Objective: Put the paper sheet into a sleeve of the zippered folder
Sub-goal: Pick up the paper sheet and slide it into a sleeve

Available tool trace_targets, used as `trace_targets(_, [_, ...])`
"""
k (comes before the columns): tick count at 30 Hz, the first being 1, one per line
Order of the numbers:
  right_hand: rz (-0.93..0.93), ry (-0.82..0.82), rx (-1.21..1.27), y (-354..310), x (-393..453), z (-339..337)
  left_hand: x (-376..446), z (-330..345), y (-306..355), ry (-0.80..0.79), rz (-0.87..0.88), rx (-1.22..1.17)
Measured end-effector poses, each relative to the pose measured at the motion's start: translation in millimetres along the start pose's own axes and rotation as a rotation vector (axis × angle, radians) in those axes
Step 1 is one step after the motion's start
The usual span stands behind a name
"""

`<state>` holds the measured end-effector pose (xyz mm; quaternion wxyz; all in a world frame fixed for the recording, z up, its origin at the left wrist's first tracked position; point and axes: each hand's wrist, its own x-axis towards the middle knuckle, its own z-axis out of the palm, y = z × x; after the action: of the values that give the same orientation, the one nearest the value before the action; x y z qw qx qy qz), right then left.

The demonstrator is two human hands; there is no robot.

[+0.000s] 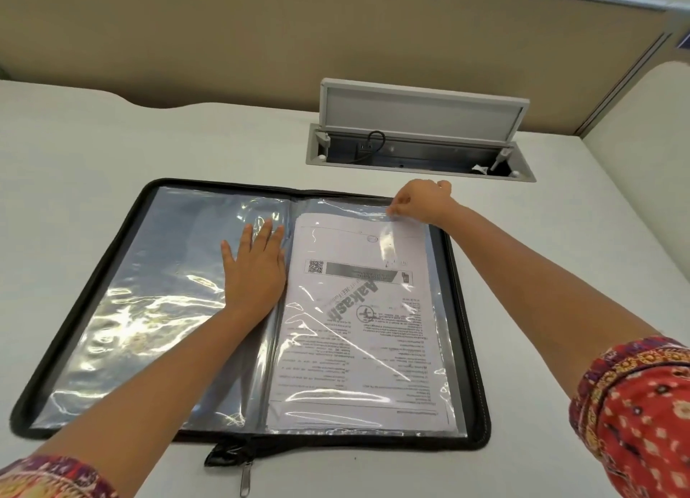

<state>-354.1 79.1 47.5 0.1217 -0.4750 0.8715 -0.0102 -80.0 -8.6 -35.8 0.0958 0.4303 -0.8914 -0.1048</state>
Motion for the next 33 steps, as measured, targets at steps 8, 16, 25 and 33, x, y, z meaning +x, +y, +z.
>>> trace_targets(8, [0.136, 0.446, 0.252, 15.6, -19.4, 9.5, -0.1, -0.4, -0.2, 0.011, 0.010, -0.005])
trace_targets(16, [-0.061, 0.276, 0.311, -11.4, -110.1, 65.1, 0.1, 0.0, 1.1, -0.004, 0.017, 0.015])
trace_targets(25, [0.147, 0.152, 0.299, -24.9, -185.1, 106.8, 3.5, -5.6, -0.1, -0.085, 0.003, 0.004])
trace_targets(33, [0.245, 0.295, 0.196, -20.1, -188.7, 120.4, -3.2, -27.2, -49.2, -0.126, 0.197, 0.068])
